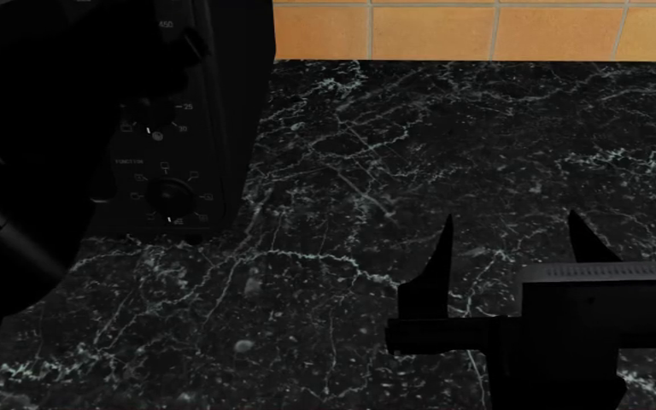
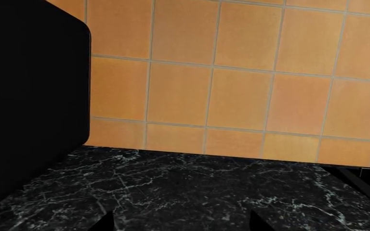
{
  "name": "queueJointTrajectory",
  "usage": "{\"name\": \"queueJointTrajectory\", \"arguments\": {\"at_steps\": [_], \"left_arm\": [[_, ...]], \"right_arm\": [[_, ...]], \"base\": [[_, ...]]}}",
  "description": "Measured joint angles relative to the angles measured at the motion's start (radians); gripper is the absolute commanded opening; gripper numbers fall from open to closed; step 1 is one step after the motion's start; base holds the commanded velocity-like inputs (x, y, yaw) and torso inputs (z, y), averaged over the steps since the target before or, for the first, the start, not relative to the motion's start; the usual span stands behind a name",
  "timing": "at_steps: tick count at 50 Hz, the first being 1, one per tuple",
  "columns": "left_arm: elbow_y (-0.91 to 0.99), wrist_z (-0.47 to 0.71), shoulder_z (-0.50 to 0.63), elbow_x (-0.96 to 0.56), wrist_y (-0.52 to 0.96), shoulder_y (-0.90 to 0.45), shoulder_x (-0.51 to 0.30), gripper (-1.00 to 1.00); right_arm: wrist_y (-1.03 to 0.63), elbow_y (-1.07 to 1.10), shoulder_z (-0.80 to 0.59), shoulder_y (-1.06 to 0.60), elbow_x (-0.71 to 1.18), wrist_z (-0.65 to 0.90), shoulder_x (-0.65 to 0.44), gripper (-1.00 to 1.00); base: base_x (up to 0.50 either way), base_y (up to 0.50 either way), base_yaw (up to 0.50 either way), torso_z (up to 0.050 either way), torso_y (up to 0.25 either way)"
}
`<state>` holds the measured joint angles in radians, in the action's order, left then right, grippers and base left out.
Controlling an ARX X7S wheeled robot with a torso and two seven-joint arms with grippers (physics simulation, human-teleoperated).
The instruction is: Decrease the toaster oven temperature.
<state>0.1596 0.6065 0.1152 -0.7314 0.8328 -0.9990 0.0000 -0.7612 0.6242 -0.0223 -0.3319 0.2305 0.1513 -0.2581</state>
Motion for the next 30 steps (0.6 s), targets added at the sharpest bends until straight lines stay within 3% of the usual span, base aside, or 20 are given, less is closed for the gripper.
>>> {"name": "queueJointTrajectory", "arguments": {"at_steps": [30], "left_arm": [[-0.043, 0.124, -0.01, -0.207, -0.143, 0.005, 0.0, -1.0]], "right_arm": [[0.016, -0.008, 0.0, 0.004, 0.017, 0.008, -0.007, 1.0]], "base": [[0.01, 0.0, 0.0, 0.0, 0.0]]}}
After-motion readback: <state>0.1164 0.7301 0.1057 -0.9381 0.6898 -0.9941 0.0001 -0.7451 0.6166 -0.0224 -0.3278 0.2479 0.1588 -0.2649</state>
